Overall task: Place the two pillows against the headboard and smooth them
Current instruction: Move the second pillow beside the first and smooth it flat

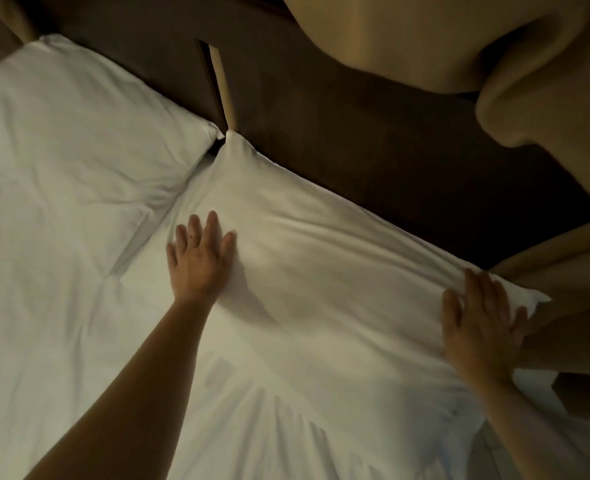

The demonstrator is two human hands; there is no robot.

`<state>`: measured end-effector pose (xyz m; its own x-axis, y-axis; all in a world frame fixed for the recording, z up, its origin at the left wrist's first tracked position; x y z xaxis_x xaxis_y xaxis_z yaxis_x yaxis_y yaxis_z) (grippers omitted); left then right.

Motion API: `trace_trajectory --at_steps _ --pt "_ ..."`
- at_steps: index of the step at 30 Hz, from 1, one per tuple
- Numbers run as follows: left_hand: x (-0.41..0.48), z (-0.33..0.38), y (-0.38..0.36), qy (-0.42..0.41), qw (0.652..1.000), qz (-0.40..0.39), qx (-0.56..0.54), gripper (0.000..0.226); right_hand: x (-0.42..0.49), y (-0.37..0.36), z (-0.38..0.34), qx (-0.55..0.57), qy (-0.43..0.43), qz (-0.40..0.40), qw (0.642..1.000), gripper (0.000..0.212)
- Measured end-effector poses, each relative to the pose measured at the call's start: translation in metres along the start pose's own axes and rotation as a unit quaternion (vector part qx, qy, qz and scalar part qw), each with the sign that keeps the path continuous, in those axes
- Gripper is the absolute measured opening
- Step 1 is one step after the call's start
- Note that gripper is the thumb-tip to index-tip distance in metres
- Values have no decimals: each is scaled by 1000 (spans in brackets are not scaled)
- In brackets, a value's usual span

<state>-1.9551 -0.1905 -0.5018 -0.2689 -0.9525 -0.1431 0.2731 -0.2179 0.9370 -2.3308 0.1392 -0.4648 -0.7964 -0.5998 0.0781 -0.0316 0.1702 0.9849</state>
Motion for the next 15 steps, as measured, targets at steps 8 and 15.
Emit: trace_trajectory --at_steps 8,15 --pt "-21 129 -13 -207 978 11 -9 61 16 -14 -110 29 84 -27 996 59" --pt "-18 94 -54 -180 983 -33 26 64 16 -39 -16 19 34 -63 997 68"
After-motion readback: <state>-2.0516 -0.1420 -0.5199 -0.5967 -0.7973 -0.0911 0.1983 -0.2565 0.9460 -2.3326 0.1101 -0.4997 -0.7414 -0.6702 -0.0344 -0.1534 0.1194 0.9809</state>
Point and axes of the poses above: each hand's wrist, its own x-axis towards the middle knuckle, its own y-axis out of the back of the hand, z = x × y, the point moved 9 cm from there along x, towards the middle knuckle, and after that the axes turned 3 degrees about -y, right-handed, at the moved point
